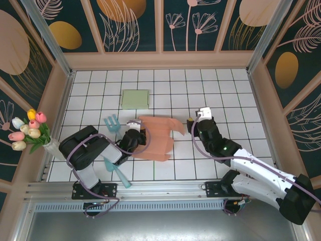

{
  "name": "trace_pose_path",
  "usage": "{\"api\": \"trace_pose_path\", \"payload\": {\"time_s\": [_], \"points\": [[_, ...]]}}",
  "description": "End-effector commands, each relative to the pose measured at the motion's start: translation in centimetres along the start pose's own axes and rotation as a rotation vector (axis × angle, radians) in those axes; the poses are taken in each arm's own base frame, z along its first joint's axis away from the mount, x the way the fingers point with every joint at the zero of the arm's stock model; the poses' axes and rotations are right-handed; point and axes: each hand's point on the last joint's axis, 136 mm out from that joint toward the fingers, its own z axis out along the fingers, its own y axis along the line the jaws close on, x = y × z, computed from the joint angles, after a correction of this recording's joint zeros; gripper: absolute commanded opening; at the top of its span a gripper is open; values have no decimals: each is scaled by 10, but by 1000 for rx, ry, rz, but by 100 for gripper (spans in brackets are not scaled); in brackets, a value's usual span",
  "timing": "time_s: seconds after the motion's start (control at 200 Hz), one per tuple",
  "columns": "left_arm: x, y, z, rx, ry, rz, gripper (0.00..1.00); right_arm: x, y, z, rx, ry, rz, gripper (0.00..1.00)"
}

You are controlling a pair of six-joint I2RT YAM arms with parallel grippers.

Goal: Fold the paper box

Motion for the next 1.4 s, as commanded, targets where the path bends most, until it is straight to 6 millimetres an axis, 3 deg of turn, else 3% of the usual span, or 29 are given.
{"api": "trace_pose_path", "payload": {"time_s": [0.0, 0.215, 0.896, 1.206, 1.396], "points": [[-12, -12, -5, 61, -43, 11, 0, 17, 10, 10, -77, -7, -26, 65], [-11, -16, -5, 83, -38, 15, 0, 27, 40, 10, -268, -17, -65, 64], [-8, -35, -8, 200, -22, 13, 0, 50, 91, 4, -564, 19, -91, 59], [-7, -38, -7, 213, -20, 6, 0, 52, 100, 4, -610, 35, -64, 56], [-5, -36, -6, 203, -18, 14, 0, 46, 85, 16, -494, 22, -3, 58]]}}
